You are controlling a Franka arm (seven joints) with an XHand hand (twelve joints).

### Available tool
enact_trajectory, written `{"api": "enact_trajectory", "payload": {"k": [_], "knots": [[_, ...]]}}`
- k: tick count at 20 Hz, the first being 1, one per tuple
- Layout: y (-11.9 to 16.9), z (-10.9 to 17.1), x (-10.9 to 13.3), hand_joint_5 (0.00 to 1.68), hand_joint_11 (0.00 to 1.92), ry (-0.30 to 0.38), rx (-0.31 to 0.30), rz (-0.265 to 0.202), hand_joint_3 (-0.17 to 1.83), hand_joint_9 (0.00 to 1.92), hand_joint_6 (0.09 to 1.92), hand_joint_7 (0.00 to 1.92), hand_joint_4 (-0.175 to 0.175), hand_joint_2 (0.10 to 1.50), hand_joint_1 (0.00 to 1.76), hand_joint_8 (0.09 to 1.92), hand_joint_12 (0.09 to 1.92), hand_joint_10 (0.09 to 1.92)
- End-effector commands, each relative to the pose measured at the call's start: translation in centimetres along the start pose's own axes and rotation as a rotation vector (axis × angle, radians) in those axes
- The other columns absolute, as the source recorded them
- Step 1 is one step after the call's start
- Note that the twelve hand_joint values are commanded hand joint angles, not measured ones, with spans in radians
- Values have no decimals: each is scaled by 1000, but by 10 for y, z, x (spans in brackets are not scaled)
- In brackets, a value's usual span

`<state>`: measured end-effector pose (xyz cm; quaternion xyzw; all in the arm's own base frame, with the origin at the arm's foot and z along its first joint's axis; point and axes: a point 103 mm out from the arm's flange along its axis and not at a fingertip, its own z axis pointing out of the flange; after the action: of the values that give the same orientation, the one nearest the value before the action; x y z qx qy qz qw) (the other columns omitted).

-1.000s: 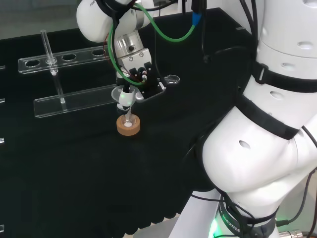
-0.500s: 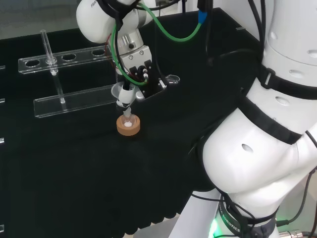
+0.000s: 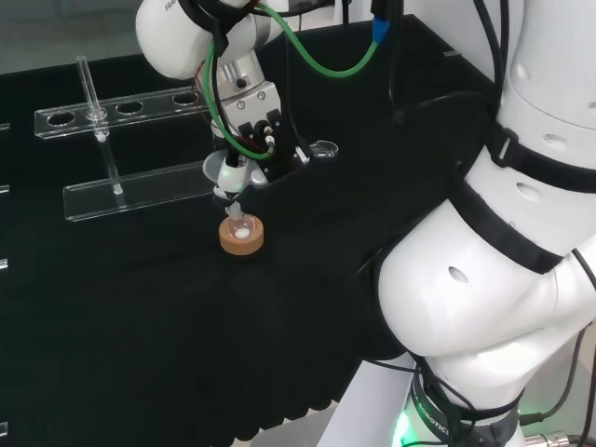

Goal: Remove the funnel from the round-bottom flask.

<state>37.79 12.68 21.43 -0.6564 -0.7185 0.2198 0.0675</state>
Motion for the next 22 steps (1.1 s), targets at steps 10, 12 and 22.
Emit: {"api": "enact_trajectory", "payload": {"k": [10,12,22], "knots": [[-46,-62,-19,923,685,-55,-63,69,542,871,548,647,86,758,893,627,1224,438],[-49,-70,-21,921,686,-55,-75,73,542,871,552,647,85,758,893,628,1224,437],[-53,-114,-38,916,687,-59,-122,101,544,871,568,642,83,757,893,629,1223,437]]}}
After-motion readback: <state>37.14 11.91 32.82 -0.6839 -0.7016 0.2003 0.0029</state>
